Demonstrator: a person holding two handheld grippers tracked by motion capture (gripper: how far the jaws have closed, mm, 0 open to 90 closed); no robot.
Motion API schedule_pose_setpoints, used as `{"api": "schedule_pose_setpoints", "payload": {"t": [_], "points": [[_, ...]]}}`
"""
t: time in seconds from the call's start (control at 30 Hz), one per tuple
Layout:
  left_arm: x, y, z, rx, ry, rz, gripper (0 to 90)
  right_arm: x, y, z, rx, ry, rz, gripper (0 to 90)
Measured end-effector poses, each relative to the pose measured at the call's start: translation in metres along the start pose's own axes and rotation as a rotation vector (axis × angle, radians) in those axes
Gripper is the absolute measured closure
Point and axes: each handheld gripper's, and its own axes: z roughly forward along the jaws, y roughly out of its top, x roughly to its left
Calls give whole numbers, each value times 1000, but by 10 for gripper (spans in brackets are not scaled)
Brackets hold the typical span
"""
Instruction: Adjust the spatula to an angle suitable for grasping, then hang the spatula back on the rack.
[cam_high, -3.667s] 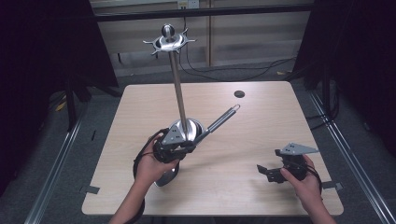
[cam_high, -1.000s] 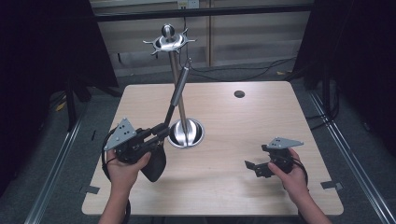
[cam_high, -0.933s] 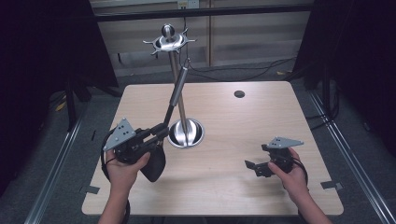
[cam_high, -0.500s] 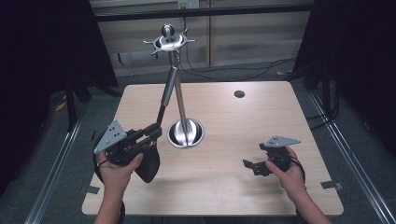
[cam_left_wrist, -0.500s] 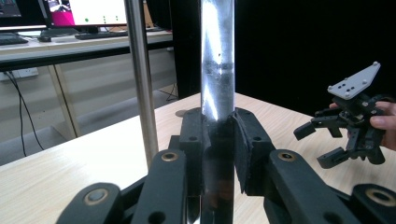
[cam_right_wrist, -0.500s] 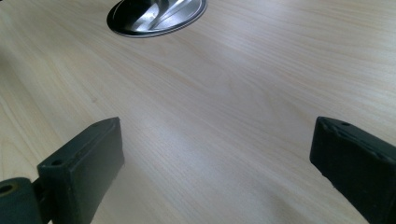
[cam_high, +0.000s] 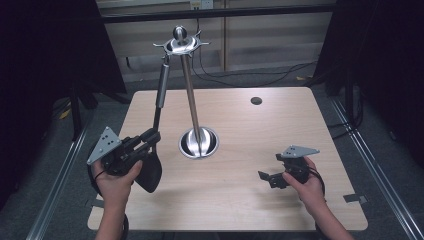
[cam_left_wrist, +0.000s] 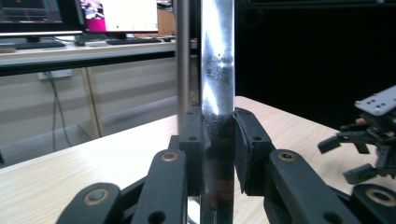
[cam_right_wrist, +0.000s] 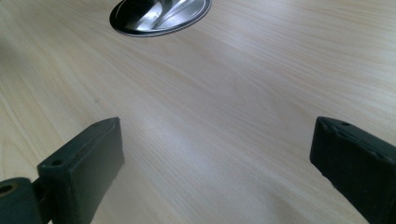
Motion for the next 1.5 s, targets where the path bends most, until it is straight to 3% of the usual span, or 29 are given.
{"api": "schedule_pose_setpoints", "payload": {"t": [0.27,0.43,0.57,0.83,1.5], "points": [[6,-1,-2,-6,29,-17,754,1,0,2,4,7,-7,27],[8,-4,3,2,17,-44,754,1,0,1,-1,4,-9,27],[9,-6,7,13,15,-28,754,0,0,0,1,2,-2,27],[8,-13,18,5,-13,-67,753,-1,0,-1,-2,-4,1,27],[9,-22,56,16,-34,-66,751,-5,-1,-4,-4,-12,16,27]]}}
